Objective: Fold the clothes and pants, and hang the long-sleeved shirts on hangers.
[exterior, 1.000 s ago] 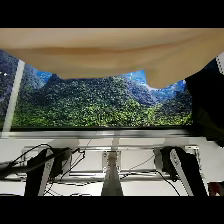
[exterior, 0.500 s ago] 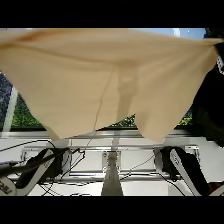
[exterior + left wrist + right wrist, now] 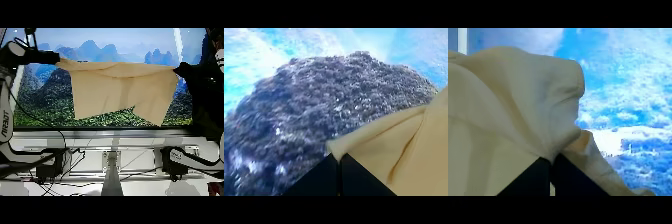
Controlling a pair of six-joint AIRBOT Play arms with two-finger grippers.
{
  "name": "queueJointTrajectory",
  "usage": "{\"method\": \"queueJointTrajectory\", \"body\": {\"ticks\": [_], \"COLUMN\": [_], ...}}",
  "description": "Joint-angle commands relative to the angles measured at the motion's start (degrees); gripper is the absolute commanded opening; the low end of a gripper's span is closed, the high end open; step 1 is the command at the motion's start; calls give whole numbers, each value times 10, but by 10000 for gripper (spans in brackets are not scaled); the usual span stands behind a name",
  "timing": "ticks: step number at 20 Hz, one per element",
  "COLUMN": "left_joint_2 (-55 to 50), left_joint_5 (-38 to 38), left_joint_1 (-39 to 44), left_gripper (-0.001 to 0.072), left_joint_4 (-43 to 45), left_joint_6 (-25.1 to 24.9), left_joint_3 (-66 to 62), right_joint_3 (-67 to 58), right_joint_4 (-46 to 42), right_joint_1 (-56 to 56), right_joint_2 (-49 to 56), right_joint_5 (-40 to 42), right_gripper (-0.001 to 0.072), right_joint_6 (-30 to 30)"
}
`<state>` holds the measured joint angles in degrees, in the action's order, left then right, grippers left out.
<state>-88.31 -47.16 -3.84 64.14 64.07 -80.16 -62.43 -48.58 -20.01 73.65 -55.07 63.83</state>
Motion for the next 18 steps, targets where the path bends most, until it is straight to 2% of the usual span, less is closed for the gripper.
{"method": "queueJointTrajectory", "body": {"ticks": [1,2,3,4,6,7,8,10,12,13,15,18], "left_joint_2": [-42,-41,-38,-31,-3,19,42,92,137,153,164,163], "left_joint_5": [73,70,55,27,-53,-103,-142,-201,-222,-224,-240,-258], "left_joint_1": [38,38,38,38,27,16,4,-26,-61,-80,-113,-141], "left_gripper": [31,122,375,706,690,635,549,531,531,531,531,531], "left_joint_4": [1,1,1,2,5,12,20,27,27,27,27,24], "left_joint_6": [0,0,0,0,1,0,0,1,1,4,23,33], "left_joint_3": [2,2,2,2,1,1,1,2,2,2,5,57], "right_joint_3": [13,13,13,13,13,13,13,13,16,23,54,104], "right_joint_4": [12,10,1,-20,-105,-146,-183,-214,-206,-195,-162,-120], "right_joint_1": [0,0,0,0,-5,-10,-20,-48,-82,-98,-118,-121], "right_joint_2": [50,49,49,49,48,47,47,48,50,55,67,82], "right_joint_5": [116,117,114,103,52,18,-17,-63,-98,-115,-131,-99], "right_gripper": [120,379,600,602,543,508,484,481,476,440,441,465], "right_joint_6": [1,0,0,1,2,2,2,17,32,32,31,26]}}
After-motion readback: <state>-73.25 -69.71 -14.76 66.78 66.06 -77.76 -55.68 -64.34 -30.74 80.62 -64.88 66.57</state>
